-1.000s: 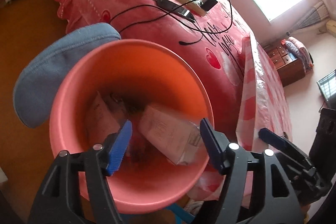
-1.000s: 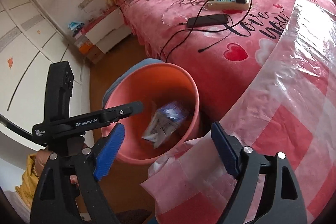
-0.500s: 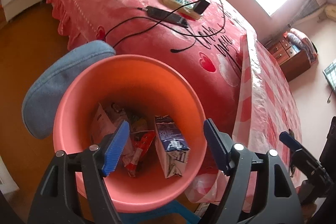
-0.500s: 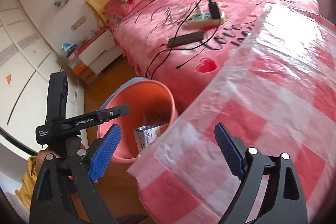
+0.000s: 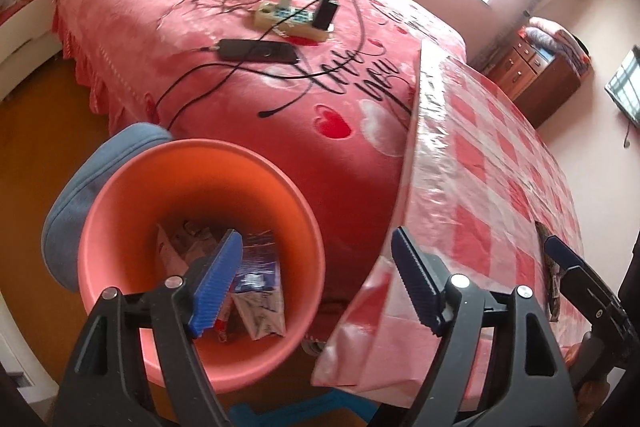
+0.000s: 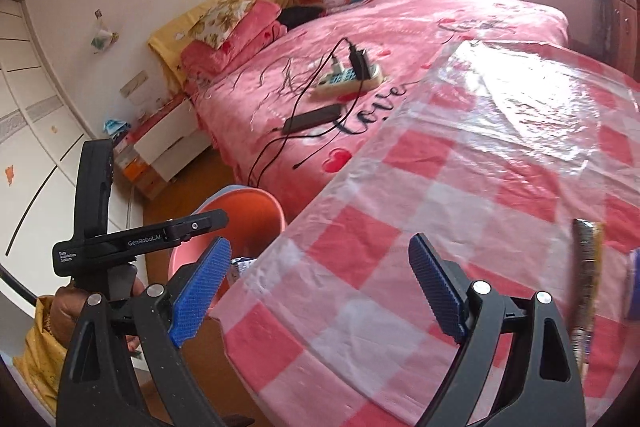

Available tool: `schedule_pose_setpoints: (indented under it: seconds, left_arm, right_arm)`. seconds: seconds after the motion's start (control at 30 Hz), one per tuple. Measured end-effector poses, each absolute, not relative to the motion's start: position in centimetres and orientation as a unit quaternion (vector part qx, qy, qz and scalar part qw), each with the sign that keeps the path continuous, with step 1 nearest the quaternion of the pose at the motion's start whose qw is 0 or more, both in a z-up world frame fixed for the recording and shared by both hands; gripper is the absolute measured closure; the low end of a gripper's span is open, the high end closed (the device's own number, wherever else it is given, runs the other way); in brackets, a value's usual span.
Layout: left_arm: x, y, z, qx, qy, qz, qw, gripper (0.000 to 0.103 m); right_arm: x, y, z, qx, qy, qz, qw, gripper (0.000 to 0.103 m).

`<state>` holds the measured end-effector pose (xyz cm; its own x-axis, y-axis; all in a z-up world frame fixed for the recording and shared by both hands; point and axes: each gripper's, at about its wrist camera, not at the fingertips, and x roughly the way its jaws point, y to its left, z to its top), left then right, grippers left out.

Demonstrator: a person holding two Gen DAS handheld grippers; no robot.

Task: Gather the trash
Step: 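Move both tools back over the brown stick wrapper and tissue pack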

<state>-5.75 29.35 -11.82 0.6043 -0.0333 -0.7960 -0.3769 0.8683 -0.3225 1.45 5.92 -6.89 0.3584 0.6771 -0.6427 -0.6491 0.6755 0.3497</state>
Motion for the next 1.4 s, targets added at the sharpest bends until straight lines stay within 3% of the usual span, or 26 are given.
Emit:
schedule_pose_setpoints:
  seconds: [0.27, 1.4]
  left_arm:
    - [-4.4, 25.3, -10.6, -0.198, 0.441, 0.076, 0.872, 0.020]
    - [-0.2, 10.9, -9.7, -0.093, 0.479, -0.012, 0.873, 0.020]
  right_arm:
    - [1.5, 2.3, -6.1, 0.039, 0.379, 0.385, 0.841, 0.013]
    - [3.3, -9.9, -4.7, 0.118, 0.334, 0.307, 0.884, 0.009]
